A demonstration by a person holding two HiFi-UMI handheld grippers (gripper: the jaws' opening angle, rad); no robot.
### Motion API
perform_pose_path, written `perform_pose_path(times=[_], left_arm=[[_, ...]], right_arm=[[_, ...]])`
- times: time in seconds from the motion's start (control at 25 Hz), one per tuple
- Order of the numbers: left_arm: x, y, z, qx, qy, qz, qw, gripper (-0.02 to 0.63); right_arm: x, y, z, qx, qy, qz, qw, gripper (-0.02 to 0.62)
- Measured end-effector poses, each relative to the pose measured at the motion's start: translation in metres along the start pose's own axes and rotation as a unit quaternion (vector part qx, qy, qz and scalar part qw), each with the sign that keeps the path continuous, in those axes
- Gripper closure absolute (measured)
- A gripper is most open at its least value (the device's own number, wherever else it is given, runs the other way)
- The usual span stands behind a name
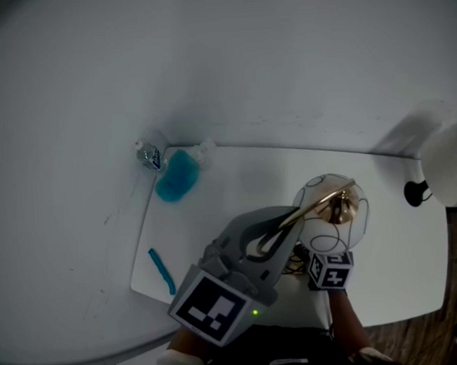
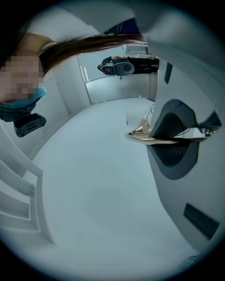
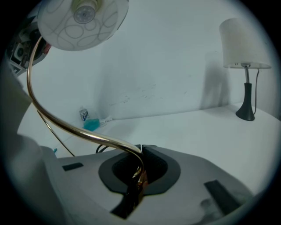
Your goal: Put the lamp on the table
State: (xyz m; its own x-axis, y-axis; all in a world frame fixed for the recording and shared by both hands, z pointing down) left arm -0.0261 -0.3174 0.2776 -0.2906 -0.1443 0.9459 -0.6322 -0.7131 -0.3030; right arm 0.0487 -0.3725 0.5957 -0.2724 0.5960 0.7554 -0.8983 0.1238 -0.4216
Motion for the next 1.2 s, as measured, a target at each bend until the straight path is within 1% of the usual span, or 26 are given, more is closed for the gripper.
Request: perform_pose_path(times=[0.16,0.6,0.76,0.96,1.2], left_arm=[[0.0009,0.0007,0.0022,0.004,0.003,0.009,1.0,0.601],[0.0004,-0.0019,0.0035,0.011,-0.001,0.009,0.9999,0.6],[0.0005,-0.0047,0.003,0.013,0.0,0.015,0.9998,0.601],[0.0006,-0.0043,0.0037,0.01,0.004,0.014,0.9998,0.601],[0.0023,-0.0054,0.0045,0.01,0.01,0.024,0.9996,0.6]], right_arm=[[0.0,0.0007,0.0027,0.002,0.0,0.0,1.0,0.586],[0.0012,0.0017,0.0042,0.004,-0.001,0.003,1.0,0.588],[0.0027,0.0018,0.0036,0.004,0.0,0.004,1.0,0.588],[0.0027,0.0024,0.0042,0.001,0.001,0.003,1.0,0.588],[0.0047,0.002,0.0057,0.0,0.004,0.004,1.0,0.588]])
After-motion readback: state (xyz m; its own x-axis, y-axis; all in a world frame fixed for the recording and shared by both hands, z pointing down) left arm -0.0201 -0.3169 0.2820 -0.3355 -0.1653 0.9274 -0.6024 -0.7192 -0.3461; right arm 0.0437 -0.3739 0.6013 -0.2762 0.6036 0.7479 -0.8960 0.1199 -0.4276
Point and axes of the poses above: the fingertips, and each gripper's own axes: z forward along the fingers, y to its left, x out of its underside, the point moved 1 cm from there along -z, backward along the fingers, and after that the axes turned 12 degrees about z, right-handed, at the moved point
